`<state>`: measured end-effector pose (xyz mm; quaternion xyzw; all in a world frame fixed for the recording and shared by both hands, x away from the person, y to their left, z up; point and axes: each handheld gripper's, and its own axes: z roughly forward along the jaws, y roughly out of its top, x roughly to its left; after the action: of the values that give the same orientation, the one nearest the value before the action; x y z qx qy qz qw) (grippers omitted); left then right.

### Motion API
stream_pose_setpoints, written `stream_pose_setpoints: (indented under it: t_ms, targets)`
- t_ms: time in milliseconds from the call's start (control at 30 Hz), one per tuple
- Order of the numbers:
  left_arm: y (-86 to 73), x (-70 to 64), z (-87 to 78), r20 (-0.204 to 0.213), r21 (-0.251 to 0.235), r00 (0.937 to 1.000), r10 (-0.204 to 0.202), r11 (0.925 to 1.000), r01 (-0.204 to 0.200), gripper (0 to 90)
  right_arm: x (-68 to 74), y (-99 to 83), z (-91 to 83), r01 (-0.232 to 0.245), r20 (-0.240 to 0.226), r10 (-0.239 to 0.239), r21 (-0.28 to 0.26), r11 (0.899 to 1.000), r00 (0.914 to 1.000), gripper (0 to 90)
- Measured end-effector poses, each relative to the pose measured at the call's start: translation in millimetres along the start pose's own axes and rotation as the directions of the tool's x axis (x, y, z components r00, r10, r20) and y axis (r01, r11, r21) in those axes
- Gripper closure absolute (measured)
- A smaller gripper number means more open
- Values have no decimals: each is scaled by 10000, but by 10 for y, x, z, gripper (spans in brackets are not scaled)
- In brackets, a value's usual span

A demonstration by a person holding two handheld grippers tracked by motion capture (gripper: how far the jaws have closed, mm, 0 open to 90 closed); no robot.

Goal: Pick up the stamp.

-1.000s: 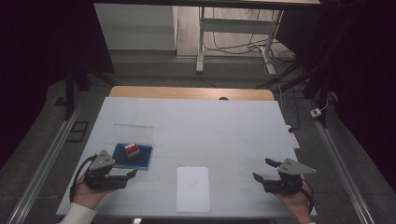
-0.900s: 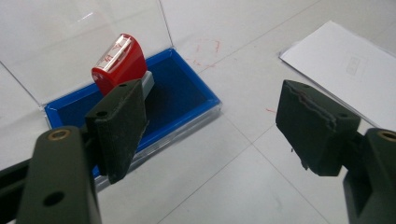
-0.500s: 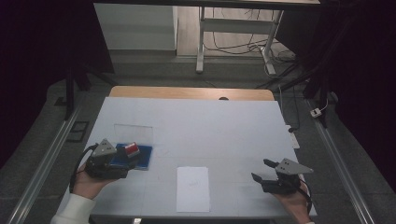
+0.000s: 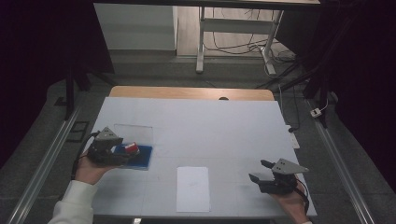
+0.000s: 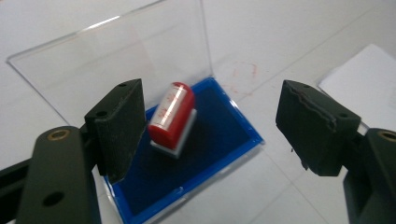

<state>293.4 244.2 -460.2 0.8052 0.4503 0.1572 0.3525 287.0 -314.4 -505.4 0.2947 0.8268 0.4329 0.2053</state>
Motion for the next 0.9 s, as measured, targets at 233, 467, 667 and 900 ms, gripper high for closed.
stream_pose_setpoints:
  t_ms: [233,467,667,900]
  targets:
    - [69,124,85,-114,524,9999,-124,9985,130,248,9,-2,30,94,-30,-94,108,9999,10000,262]
    - [129,187,202,139,966,9996,259,9949,-271,262,4,-7,26,111,58,-112,186,9998,9999,264]
    - [121,216,296,450,1280,9954,841,9878,-892,343,10,-19,45,135,-36,-134,269,9995,9999,267]
    - [93,246,366,597,1638,9911,1188,9783,-1271,416,19,-24,61,140,16,-141,366,9992,9999,271]
